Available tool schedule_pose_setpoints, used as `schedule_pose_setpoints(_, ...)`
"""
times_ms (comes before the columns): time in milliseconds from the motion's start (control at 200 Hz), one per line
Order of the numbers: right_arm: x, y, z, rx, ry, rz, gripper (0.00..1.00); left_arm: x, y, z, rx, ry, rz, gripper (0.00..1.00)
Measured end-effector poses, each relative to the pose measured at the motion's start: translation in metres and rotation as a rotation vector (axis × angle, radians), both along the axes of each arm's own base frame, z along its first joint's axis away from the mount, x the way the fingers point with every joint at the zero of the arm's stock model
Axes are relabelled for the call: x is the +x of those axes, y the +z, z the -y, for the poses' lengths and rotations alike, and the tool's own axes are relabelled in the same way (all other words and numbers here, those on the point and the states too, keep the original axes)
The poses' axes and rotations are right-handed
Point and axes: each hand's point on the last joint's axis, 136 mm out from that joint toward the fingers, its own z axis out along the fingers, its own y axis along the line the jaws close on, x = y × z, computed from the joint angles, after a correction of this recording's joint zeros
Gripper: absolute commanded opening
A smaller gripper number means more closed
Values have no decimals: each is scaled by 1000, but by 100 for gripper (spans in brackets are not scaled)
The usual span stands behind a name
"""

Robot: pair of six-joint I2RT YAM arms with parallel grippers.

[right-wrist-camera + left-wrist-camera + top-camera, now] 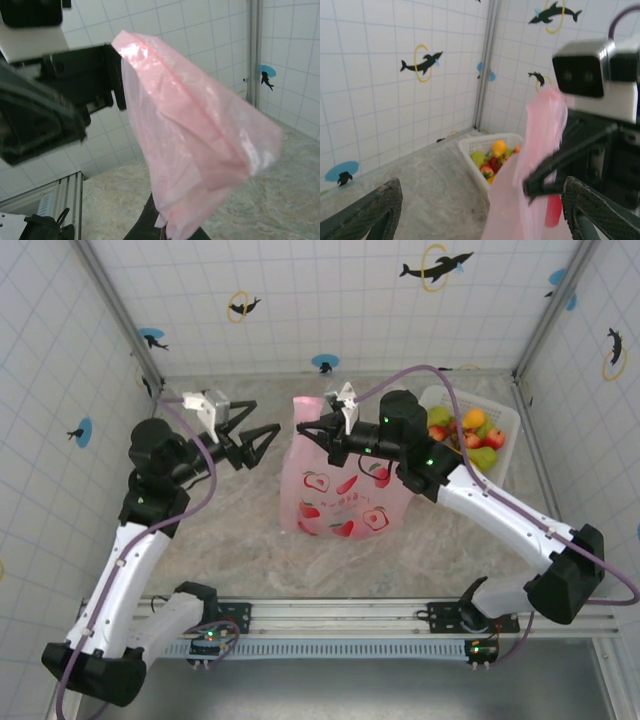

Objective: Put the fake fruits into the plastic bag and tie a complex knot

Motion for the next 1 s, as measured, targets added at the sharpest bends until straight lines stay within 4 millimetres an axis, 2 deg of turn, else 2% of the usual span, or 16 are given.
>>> schedule_pose_setpoints(135,-2,0,1,5,3,-13,2,-8,-44,8,2,-81,-11,88)
schedule_pose_setpoints(195,-2,1,1,7,4,-18,2,-8,-54,12,3,-114,-20,88)
schedule_pose_setpoints(370,-3,1,1,11,7,-27,2,-8,-48,25,-34,-222,9,86)
schedule_pose_setpoints(540,-4,1,0,14,8,-37,2,-16,-50,47,-46,-340,25,80)
schedule_pose_setpoints(626,-6,1,-1,16,13,-44,2,-19,-54,57,-45,-385,22,73)
schedule_pose_setpoints(811,-9,1,-3,20,24,-52,2,-20,-64,73,-45,-447,0,50)
schedule_pose_setpoints(1001,-10,2,-4,26,29,-63,1,-23,-68,81,-44,-480,1,18)
